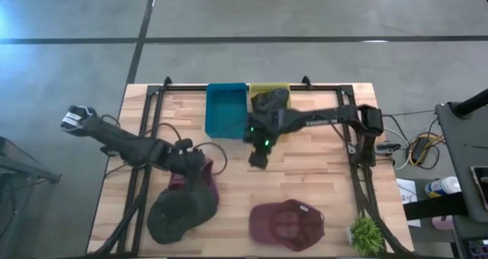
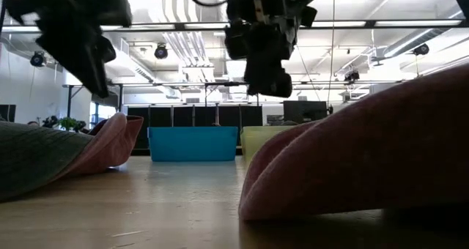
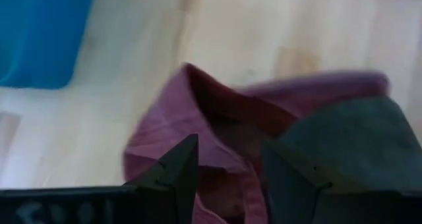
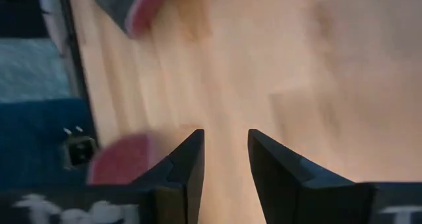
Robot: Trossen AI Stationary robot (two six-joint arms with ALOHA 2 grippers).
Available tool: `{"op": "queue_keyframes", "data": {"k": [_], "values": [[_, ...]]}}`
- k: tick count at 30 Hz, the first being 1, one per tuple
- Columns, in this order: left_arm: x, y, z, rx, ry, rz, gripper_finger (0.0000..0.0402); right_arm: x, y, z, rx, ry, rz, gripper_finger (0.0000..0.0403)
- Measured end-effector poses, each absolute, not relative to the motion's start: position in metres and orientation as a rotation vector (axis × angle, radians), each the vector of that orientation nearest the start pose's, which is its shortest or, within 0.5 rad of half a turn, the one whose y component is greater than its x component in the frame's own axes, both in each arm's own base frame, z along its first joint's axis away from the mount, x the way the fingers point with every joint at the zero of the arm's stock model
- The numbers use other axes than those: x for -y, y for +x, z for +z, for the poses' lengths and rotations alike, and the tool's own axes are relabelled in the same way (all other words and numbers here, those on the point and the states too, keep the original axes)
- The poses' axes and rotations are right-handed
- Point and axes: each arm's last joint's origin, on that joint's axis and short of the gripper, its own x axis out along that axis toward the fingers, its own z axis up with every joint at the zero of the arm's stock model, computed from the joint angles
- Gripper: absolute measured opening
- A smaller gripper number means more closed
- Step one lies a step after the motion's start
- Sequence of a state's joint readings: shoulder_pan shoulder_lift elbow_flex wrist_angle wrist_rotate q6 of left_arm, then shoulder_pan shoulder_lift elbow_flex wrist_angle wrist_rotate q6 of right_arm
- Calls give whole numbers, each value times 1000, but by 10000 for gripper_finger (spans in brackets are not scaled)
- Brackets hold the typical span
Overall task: Pick & Place hat
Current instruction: Put the red cap into the blue bin
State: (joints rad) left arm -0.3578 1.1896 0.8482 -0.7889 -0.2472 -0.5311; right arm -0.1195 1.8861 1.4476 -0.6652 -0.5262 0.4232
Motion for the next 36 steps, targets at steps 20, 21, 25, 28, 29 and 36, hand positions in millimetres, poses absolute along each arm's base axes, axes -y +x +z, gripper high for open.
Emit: {"op": "queue_keyframes", "data": {"k": [20,21,25,28,29,36], "values": [[131,165,228,-1154,-287,42,158,-62,483,151,-812,1055,82,127],[132,163,226,-1162,-291,41,158,-63,487,149,-803,1057,68,134],[137,158,216,-1178,-337,36,158,-62,501,145,-786,1081,24,161],[140,157,213,-1167,-356,22,158,-63,510,141,-801,1093,9,175],[141,157,212,-1161,-359,16,158,-64,512,139,-812,1095,3,176],[143,158,209,-1131,-380,-3,158,-63,521,129,-866,1019,-68,125]]}}
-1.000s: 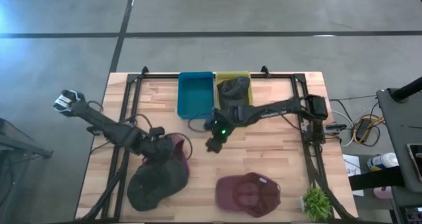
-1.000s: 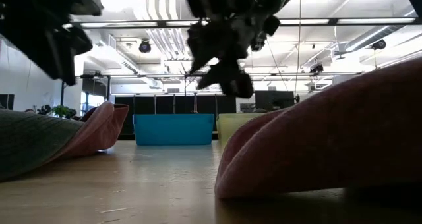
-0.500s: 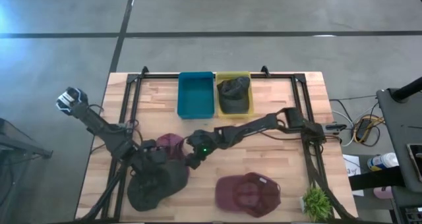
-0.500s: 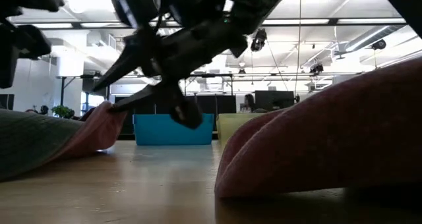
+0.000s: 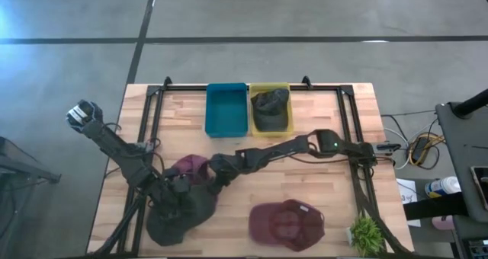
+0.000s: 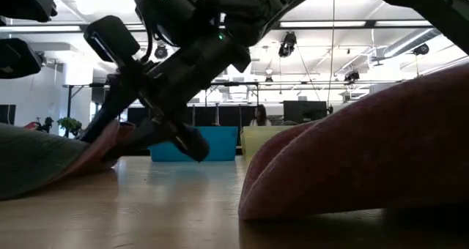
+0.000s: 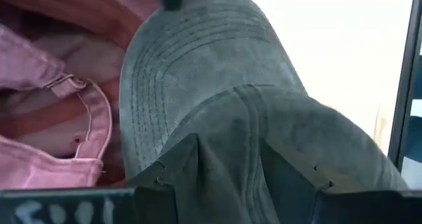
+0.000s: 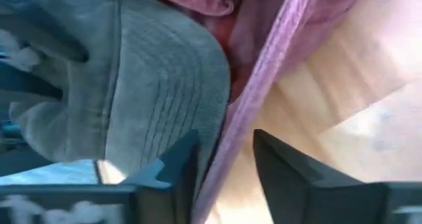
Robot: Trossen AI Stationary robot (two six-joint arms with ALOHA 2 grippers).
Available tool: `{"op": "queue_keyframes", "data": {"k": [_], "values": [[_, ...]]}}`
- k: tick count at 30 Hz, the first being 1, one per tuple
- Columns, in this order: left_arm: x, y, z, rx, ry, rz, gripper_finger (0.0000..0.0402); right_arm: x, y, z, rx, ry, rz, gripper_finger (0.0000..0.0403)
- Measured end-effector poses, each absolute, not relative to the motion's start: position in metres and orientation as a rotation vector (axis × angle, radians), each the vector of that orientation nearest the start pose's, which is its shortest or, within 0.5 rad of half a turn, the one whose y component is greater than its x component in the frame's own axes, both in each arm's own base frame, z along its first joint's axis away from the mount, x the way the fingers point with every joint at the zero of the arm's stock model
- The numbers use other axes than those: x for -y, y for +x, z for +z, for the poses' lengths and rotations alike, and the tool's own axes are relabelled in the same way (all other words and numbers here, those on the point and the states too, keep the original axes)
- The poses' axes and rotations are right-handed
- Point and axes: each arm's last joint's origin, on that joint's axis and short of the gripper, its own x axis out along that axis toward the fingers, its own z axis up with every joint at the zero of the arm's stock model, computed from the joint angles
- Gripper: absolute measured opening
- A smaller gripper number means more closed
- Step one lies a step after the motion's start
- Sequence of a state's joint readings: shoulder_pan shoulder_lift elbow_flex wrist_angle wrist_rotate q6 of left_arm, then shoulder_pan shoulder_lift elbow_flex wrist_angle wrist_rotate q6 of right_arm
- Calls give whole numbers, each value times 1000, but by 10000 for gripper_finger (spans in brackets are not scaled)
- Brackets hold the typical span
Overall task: Pick & Place hat
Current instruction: Put the red cap into the blue bin
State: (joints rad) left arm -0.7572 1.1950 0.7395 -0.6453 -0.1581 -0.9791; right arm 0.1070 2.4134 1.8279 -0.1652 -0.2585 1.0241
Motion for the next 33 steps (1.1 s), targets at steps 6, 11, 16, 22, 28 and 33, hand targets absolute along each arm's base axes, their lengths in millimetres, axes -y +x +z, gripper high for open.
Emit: {"op": "queue_keyframes", "data": {"k": [6,11,16,22,28,33], "values": [[147,157,210,-1116,-395,-25,158,-42,523,163,-859,815,-133,20],[147,159,211,-1066,-393,4,158,-23,517,211,-889,610,-194,14],[147,166,228,-900,-333,87,158,8,495,254,-973,477,-291,13],[140,171,258,-676,-140,277,158,29,467,289,-961,389,-424,13],[132,169,285,-540,-58,436,158,30,432,325,-884,356,-470,12],[123,169,302,-417,-23,551,158,23,415,307,-927,361,-475,12]]}}
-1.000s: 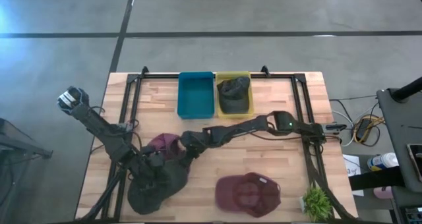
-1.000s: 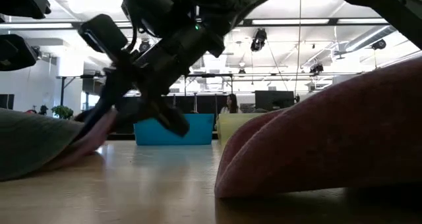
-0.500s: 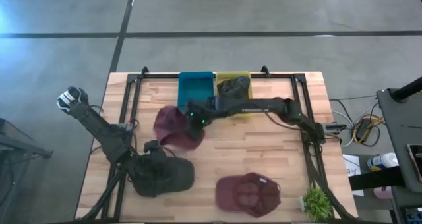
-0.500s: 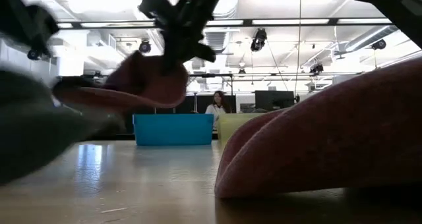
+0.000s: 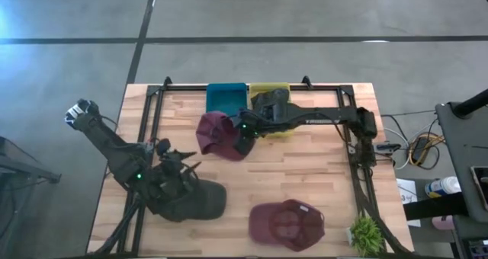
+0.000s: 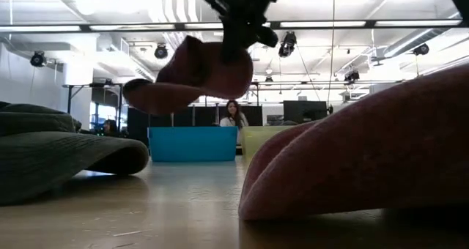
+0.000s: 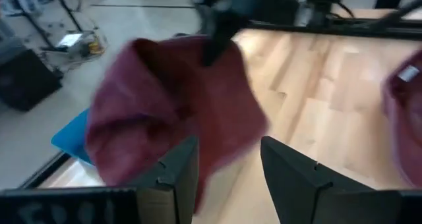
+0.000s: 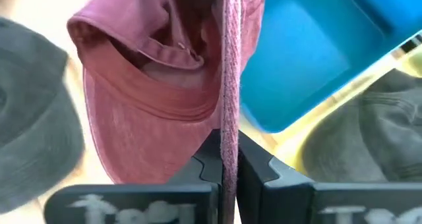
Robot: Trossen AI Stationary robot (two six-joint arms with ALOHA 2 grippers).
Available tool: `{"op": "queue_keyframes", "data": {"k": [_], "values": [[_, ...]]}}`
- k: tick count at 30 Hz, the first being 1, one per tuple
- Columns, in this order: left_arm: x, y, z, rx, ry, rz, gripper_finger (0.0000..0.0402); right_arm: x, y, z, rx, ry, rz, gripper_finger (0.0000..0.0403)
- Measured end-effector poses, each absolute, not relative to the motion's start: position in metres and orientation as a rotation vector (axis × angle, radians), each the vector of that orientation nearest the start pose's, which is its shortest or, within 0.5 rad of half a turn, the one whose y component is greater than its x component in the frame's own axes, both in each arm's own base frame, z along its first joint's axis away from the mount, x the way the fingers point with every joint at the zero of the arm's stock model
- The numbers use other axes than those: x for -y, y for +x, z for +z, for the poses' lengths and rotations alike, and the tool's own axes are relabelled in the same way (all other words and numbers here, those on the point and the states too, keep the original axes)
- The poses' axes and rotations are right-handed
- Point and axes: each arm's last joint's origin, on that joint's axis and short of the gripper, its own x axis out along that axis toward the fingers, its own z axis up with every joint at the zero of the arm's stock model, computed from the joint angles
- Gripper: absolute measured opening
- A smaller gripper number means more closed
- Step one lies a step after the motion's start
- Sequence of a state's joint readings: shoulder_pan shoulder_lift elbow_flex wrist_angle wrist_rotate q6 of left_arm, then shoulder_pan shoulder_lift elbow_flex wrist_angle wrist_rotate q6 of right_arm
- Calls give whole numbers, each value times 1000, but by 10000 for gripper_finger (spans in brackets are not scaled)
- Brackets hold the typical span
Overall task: Pick & Place hat
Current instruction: Put the red cap into the blue bin
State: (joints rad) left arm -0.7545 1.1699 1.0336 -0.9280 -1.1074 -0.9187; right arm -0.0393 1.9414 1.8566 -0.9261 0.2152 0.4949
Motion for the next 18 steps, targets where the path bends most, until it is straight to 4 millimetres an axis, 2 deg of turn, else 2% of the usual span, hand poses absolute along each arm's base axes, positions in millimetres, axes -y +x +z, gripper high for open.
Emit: {"op": "queue_keyframes", "data": {"k": [3,8,13,18], "values": [[112,173,303,-440,-52,585,158,12,406,307,-903,357,-439,12],[90,186,290,-632,-81,575,158,-8,405,296,-902,323,-351,12],[75,200,284,-658,-40,581,158,-22,408,302,-853,344,-234,12],[65,213,276,-682,-68,492,158,-30,413,308,-801,337,-155,12]]}}
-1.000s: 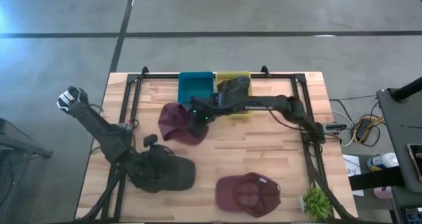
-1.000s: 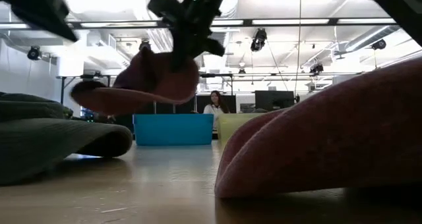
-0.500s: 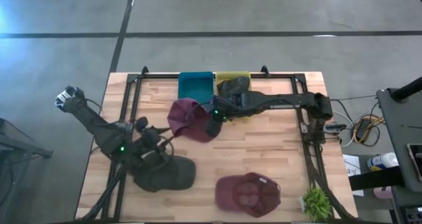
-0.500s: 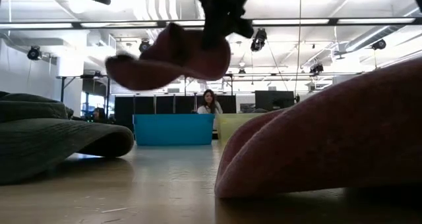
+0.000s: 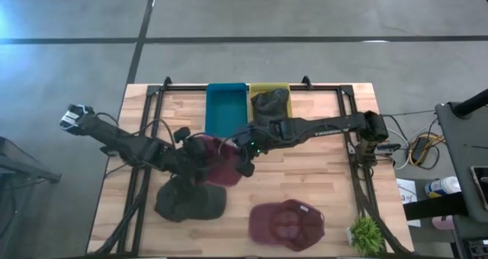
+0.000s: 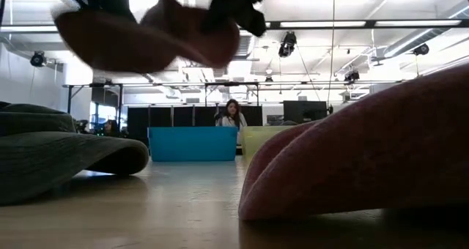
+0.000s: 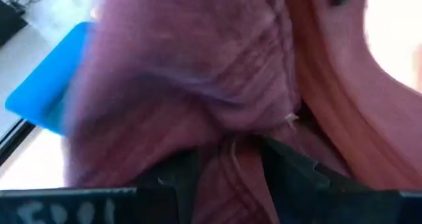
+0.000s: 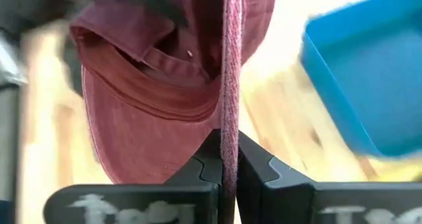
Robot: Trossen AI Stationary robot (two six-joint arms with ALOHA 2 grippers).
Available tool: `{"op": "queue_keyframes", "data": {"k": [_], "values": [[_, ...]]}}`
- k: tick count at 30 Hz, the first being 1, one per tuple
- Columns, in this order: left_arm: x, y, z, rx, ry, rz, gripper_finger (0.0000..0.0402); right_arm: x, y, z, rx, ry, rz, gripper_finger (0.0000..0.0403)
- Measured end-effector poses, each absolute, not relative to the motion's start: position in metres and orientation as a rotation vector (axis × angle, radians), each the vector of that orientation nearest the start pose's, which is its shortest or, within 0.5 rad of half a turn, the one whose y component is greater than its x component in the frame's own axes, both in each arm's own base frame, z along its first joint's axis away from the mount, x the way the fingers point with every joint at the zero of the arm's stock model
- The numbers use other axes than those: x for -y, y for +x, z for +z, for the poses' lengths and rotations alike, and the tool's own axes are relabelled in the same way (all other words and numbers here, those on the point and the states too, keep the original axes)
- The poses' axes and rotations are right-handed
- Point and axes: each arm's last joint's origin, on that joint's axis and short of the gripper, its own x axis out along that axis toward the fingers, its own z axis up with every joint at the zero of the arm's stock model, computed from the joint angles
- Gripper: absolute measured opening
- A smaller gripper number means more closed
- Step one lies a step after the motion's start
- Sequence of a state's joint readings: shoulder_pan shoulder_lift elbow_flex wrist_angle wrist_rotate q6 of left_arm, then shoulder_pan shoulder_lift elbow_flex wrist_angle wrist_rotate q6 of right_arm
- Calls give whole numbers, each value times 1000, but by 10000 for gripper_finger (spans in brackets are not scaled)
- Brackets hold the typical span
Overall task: Pick & Place hat
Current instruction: Put the red cap into the blue bin
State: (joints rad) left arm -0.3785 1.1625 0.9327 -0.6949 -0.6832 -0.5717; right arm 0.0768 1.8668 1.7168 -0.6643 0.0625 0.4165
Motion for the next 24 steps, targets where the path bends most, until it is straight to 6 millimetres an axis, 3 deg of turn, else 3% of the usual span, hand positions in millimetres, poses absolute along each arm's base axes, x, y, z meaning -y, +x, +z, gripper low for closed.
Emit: {"op": "queue_keyframes", "data": {"k": [8,15,24], "values": [[62,225,285,-587,-31,445,158,-32,415,313,-781,332,-91,13],[62,219,285,-636,7,431,158,-29,416,312,-771,314,-104,13],[62,213,326,-514,-67,402,158,-19,412,306,-801,158,-234,13]]}}
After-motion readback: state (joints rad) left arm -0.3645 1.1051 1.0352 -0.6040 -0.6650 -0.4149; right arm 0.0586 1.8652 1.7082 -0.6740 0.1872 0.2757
